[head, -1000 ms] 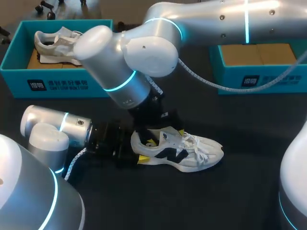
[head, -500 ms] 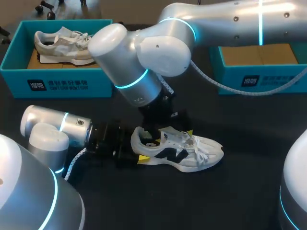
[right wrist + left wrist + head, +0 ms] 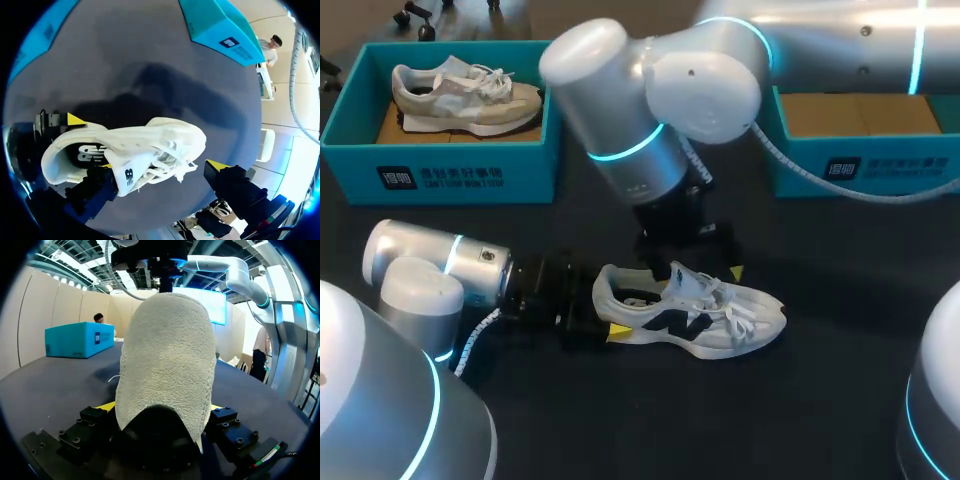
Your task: Take the shoe out of the shoebox, open the shoe tongue, remove and reinsert the insole, then place the shoe into the shoebox
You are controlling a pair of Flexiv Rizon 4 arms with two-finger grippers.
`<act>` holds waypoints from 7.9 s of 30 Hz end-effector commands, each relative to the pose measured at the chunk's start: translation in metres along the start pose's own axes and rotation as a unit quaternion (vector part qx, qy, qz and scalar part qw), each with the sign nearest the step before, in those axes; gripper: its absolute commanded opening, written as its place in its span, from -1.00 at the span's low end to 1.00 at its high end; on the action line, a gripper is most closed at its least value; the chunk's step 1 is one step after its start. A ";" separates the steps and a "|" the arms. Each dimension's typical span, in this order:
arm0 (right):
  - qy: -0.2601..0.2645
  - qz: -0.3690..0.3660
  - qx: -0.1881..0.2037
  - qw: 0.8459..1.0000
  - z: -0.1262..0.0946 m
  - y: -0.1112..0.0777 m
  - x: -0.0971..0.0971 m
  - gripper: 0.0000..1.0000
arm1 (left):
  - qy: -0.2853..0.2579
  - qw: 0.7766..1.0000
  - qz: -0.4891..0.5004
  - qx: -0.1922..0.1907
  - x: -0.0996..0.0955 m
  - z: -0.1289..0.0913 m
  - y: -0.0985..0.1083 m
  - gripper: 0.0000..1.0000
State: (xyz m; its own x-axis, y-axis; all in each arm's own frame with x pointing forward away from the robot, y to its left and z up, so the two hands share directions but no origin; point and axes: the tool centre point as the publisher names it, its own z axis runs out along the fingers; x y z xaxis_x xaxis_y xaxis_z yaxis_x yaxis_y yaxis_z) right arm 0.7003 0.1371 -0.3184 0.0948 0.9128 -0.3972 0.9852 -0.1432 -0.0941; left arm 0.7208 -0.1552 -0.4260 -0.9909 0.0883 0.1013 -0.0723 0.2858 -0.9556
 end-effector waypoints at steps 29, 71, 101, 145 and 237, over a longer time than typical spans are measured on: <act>0.177 -0.092 -0.028 0.980 -0.014 -0.029 -0.006 -1.00 | 0.001 1.000 0.000 -0.001 -0.005 -0.002 0.006 -1.00; 0.389 -0.213 -0.029 0.896 0.042 -0.014 -0.062 -0.62 | 0.001 1.000 0.000 -0.001 -0.005 -0.002 0.006 -1.00; 0.180 -0.349 -0.141 0.909 -0.097 -0.037 -0.078 1.00 | 0.001 1.000 0.000 -0.001 -0.005 -0.002 0.006 -1.00; 0.070 -0.695 -0.163 0.697 -0.121 -0.034 0.042 -1.00 | 0.001 1.000 0.000 -0.001 -0.005 -0.002 0.006 -1.00; 0.071 -0.715 -0.145 0.680 0.005 0.010 0.082 -1.00 | 0.001 1.000 0.000 -0.001 -0.005 -0.002 0.006 -1.00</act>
State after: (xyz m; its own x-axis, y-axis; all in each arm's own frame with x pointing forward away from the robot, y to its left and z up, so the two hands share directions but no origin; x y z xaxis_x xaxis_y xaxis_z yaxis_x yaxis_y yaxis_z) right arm 0.7157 0.2111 -0.3495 -0.9974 0.0725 0.0042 0.0716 0.9914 -0.1100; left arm 0.7215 -0.1545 -0.4262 -0.9908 0.0889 0.1017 -0.0725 0.2854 -0.9557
